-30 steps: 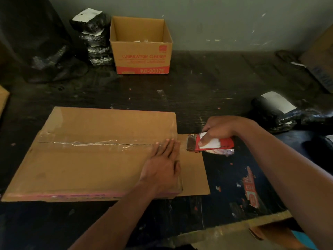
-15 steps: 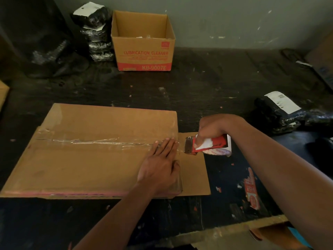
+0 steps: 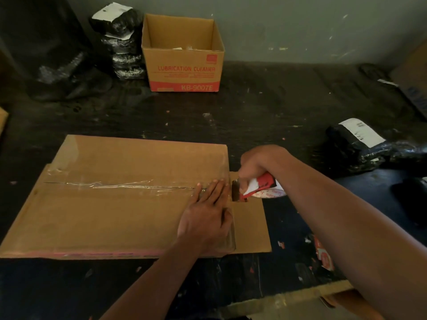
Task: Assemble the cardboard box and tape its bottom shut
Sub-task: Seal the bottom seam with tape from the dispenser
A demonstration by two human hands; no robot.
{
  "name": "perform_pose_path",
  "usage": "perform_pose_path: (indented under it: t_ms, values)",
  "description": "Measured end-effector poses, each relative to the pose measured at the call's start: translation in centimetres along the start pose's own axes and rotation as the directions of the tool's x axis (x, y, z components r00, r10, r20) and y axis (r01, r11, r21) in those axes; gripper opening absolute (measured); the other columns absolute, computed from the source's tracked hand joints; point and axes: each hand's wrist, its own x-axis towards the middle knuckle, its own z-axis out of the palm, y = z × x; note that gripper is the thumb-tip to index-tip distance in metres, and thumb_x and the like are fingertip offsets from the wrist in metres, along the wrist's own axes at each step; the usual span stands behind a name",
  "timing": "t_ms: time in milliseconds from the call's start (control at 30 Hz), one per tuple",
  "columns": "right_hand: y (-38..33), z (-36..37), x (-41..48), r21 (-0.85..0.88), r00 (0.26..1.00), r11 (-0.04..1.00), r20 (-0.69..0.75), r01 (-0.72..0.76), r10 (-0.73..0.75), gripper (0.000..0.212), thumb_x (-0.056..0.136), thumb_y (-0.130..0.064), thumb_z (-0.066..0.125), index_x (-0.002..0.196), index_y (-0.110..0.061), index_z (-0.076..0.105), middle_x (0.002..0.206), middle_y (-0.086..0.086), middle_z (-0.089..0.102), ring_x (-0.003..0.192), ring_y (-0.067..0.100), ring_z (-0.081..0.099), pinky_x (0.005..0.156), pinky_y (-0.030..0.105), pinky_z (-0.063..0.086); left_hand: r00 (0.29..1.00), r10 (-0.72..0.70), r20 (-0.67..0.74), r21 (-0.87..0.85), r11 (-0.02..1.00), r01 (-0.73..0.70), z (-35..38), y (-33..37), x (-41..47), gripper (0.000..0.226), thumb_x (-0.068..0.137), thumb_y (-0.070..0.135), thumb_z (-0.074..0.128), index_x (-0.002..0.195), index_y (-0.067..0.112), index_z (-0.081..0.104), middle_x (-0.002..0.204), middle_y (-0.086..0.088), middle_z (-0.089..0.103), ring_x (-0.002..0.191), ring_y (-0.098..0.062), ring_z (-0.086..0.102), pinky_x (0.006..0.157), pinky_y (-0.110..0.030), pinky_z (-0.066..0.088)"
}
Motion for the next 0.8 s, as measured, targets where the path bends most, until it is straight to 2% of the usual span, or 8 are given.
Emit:
perform_pose_path:
  t_ms: [100,167,233,400,500,633,800]
  values:
    - [-0.8,-0.2,0.2,-0.014,0.999,1.000,0.033,-0.025,0.026,0.032,0.088,-0.038,0.077,0.103,-0.014,0.063,0.100,0.007,0.062,0.090,0.023,0.063,0.087,0.039,0.051,1.000,0.005,0.005,-0.005,1.000,-0.005,0.0,-0.1,0.0,0.067,0.101,0.045,0.020,0.161,0.016,0.023,0.168,-0.002,0.020,0.156,-0.014,0.015,0.127,-0.049,0.011]
    - [-1.3,-0.4,0.5,-0.031,0.999,0.999,0.019,-0.035,0.035,0.043,0.086,-0.038,0.079,0.119,-0.013,0.064,0.100,0.007,0.060,0.097,0.026,0.064,0.092,0.041,0.052,1.000,0.011,0.015,-0.007,1.000,-0.011,-0.1,-0.1,0.0,0.067,0.101,0.045,0.018,0.162,0.016,0.021,0.169,-0.001,0.018,0.157,-0.015,0.012,0.127,-0.049,0.010]
    - [-1.8,-0.5,0.9,-0.055,0.999,0.997,0.001,-0.046,0.046,0.051,0.083,-0.038,0.081,0.125,-0.013,0.066,0.103,0.008,0.061,0.105,0.029,0.065,0.097,0.043,0.054,1.000,0.012,0.019,-0.014,1.000,-0.011,-0.1,-0.1,0.0,0.067,0.101,0.045,0.017,0.162,0.016,0.020,0.169,-0.001,0.017,0.157,-0.014,0.011,0.127,-0.049,0.009]
    - [-2.7,-1.0,1.7,-0.100,0.996,0.992,0.042,-0.077,0.082,0.047,0.080,-0.038,0.083,0.119,-0.014,0.072,0.115,0.010,0.067,0.104,0.028,0.068,0.100,0.046,0.054,1.000,0.005,0.009,-0.029,1.000,-0.005,-0.3,-0.1,-0.1,0.067,0.100,0.043,0.017,0.161,0.016,0.021,0.169,-0.001,0.020,0.156,-0.014,0.012,0.127,-0.048,0.007]
    - [-2.5,-1.2,2.0,-0.078,0.992,0.993,0.080,-0.092,0.099,0.047,0.082,-0.037,0.083,0.119,-0.011,0.070,0.116,0.012,0.067,0.101,0.028,0.067,0.098,0.043,0.054,1.000,0.001,0.031,-0.035,0.999,0.000,-0.5,-0.1,-0.1,0.069,0.100,0.044,0.013,0.162,0.016,0.017,0.170,0.000,0.014,0.157,-0.013,0.007,0.127,-0.048,0.005]
    - [-2.5,-1.1,2.4,-0.049,0.988,0.994,0.113,-0.102,0.107,0.044,0.084,-0.035,0.081,0.118,-0.009,0.071,0.109,0.011,0.068,0.094,0.026,0.067,0.092,0.041,0.054,0.999,-0.002,0.034,-0.039,0.999,0.004,-0.4,-0.1,-0.1,0.070,0.099,0.045,0.012,0.163,0.017,0.015,0.170,0.000,0.013,0.157,-0.013,0.007,0.127,-0.048,0.007]
    - [-2.6,-1.2,2.2,-0.015,0.982,0.991,0.129,-0.135,0.136,0.048,0.088,-0.033,0.078,0.126,-0.005,0.069,0.112,0.013,0.068,0.097,0.027,0.065,0.099,0.043,0.051,1.000,0.000,0.020,-0.037,0.999,0.001,-0.3,-0.1,0.0,0.067,0.100,0.044,0.015,0.162,0.017,0.019,0.170,0.000,0.014,0.157,-0.012,0.006,0.127,-0.048,0.007]
